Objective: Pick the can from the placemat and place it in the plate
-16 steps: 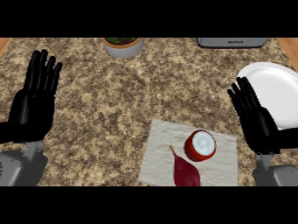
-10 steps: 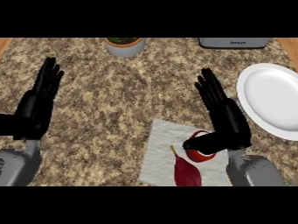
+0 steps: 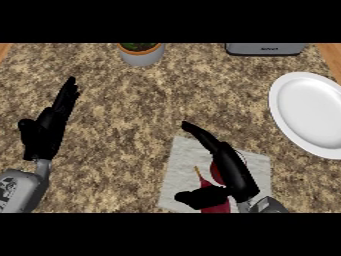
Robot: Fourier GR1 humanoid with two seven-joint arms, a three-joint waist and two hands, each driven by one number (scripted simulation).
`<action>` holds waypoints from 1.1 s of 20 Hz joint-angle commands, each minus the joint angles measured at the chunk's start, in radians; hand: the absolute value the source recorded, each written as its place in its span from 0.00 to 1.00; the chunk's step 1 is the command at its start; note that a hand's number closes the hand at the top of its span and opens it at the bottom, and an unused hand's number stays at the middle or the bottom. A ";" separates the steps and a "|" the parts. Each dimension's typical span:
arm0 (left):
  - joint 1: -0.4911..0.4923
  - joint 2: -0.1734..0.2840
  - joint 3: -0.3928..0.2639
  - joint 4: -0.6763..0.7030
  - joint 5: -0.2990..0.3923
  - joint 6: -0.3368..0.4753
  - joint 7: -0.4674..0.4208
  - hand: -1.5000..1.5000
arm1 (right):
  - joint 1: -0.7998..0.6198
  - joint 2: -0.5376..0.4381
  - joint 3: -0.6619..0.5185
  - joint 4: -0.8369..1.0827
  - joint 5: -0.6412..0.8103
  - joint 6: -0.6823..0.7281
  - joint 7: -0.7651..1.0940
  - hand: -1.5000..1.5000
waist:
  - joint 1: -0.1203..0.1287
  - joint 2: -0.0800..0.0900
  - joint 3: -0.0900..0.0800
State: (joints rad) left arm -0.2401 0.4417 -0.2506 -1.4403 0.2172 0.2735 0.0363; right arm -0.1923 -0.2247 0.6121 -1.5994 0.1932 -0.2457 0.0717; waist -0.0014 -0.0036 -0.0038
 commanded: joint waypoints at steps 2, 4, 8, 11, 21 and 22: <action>-0.033 -0.036 -0.013 0.018 -0.033 0.005 0.050 0.50 | 0.058 -0.048 0.069 0.018 0.193 -0.063 -0.048 0.00 | -0.006 0.002 0.004; -0.011 -0.010 0.012 -0.014 -0.018 -0.011 0.055 0.50 | 0.112 -0.084 0.094 -0.138 0.292 -0.124 0.031 0.00 | -0.011 -0.003 0.003; -0.051 -0.043 0.021 0.064 -0.047 -0.015 0.053 0.50 | 0.114 -0.138 0.055 -0.352 0.346 -0.065 0.160 0.00 | -0.015 -0.001 0.003; -0.029 -0.043 0.023 0.073 -0.059 -0.009 0.028 0.50 | 0.076 -0.249 0.019 -0.433 0.394 0.075 0.333 0.00 | -0.020 -0.002 0.001; -0.050 -0.055 0.058 0.116 -0.051 -0.063 -0.024 0.50 | -0.133 -0.333 -0.073 -0.567 0.144 0.586 0.815 0.00 | -0.003 0.004 0.001; -0.032 -0.042 0.043 0.008 -0.054 -0.047 0.052 0.50 | -0.133 -0.322 -0.049 -0.519 0.157 0.599 0.833 0.00 | 0.009 0.001 0.002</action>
State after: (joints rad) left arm -0.2777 0.3974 -0.2159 -1.3940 0.1626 0.2351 0.0686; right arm -0.2739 -0.5537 0.5564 -2.1126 0.3911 0.2312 0.7627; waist -0.0017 -0.0025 -0.0024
